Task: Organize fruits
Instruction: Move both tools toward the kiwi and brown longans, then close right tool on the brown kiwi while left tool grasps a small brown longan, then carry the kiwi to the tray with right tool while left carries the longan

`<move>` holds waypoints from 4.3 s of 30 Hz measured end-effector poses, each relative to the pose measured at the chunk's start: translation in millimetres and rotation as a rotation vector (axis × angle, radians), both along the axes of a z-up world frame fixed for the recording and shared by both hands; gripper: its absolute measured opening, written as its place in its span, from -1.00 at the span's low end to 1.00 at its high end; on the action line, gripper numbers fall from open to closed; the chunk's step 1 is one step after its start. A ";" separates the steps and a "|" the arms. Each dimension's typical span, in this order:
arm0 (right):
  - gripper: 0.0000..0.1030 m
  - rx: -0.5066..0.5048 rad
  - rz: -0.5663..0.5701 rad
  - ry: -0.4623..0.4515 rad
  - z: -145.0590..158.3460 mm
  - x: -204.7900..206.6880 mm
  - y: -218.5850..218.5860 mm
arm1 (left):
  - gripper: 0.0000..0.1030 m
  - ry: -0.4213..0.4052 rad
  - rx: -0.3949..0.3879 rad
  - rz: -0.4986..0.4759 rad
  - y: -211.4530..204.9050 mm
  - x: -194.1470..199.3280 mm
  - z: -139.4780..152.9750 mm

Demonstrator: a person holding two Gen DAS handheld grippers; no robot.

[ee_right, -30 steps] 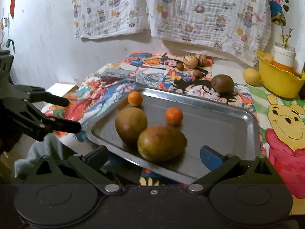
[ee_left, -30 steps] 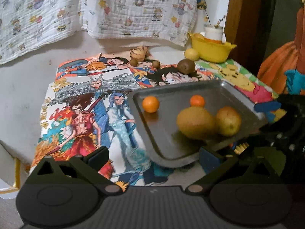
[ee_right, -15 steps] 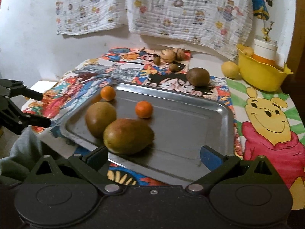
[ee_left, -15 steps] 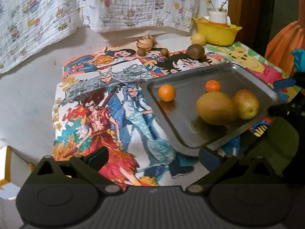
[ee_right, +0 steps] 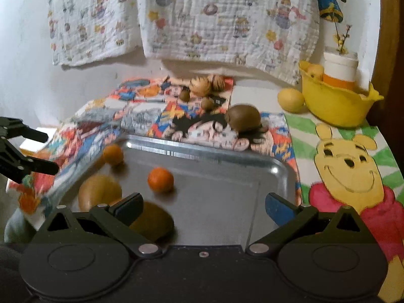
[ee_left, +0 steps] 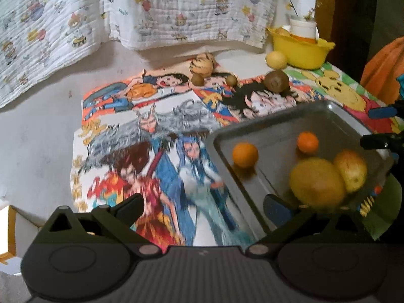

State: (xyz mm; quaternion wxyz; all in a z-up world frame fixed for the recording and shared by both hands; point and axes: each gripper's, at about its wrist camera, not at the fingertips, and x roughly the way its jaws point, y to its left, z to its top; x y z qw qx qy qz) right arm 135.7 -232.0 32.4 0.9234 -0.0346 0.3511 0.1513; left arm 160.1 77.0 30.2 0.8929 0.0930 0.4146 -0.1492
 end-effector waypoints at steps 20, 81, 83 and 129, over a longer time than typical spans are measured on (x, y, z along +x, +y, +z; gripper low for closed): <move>0.99 0.025 -0.131 0.005 -13.6 126.6 -3.3 | 0.99 -0.043 -0.044 -0.032 -46.4 147.1 -23.7; 0.32 -0.139 -0.125 -0.030 -54.3 207.5 26.5 | -0.46 0.012 -0.172 -0.148 -115.6 255.0 -61.7; 0.31 -0.126 -0.129 -0.029 -53.2 205.5 24.8 | -0.47 0.013 -0.173 -0.147 -113.8 249.5 -58.7; 0.31 -0.059 -0.077 -0.006 -36.4 50.9 30.3 | -0.46 0.060 -0.209 -0.153 -82.5 81.9 -42.0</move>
